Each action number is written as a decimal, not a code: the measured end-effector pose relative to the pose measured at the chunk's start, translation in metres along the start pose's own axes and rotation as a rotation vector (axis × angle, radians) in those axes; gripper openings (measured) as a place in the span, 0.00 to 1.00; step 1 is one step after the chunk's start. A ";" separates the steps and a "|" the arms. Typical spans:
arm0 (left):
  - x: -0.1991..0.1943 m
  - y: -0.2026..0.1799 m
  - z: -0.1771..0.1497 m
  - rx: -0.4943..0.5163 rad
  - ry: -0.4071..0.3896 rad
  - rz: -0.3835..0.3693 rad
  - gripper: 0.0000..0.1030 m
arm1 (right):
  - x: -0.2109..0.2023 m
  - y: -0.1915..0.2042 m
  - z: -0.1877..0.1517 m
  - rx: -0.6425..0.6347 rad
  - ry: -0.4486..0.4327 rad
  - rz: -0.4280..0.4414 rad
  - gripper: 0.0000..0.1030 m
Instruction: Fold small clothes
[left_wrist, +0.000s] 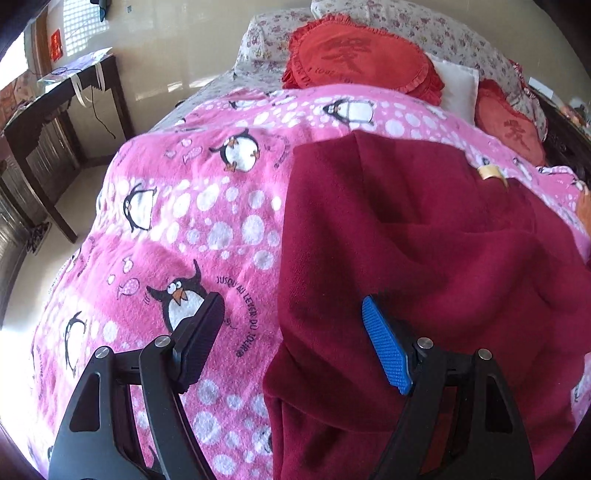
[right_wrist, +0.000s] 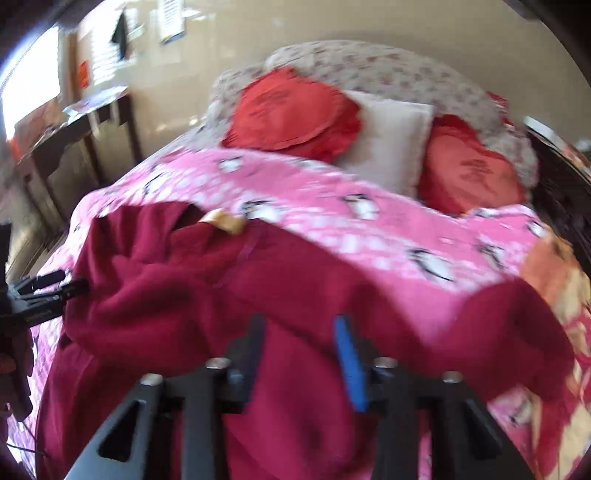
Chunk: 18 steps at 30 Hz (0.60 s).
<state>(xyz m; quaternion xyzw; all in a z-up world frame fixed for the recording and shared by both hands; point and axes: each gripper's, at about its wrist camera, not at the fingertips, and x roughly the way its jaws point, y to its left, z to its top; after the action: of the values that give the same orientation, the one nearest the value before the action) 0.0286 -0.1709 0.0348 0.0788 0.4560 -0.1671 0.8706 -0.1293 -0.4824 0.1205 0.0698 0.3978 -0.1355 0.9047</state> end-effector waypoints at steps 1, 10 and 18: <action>0.006 0.002 -0.001 -0.014 0.019 -0.006 0.76 | -0.004 -0.011 -0.004 0.028 0.013 0.004 0.49; -0.009 -0.005 -0.004 -0.013 -0.010 -0.006 0.75 | 0.016 -0.004 -0.018 -0.006 0.093 0.056 0.15; -0.031 -0.013 -0.003 -0.060 -0.095 -0.069 0.75 | 0.021 -0.018 -0.005 0.026 -0.027 -0.063 0.05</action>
<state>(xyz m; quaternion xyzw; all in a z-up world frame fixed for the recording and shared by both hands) 0.0050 -0.1752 0.0590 0.0290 0.4214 -0.1869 0.8869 -0.1249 -0.5023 0.1011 0.0672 0.3856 -0.1702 0.9043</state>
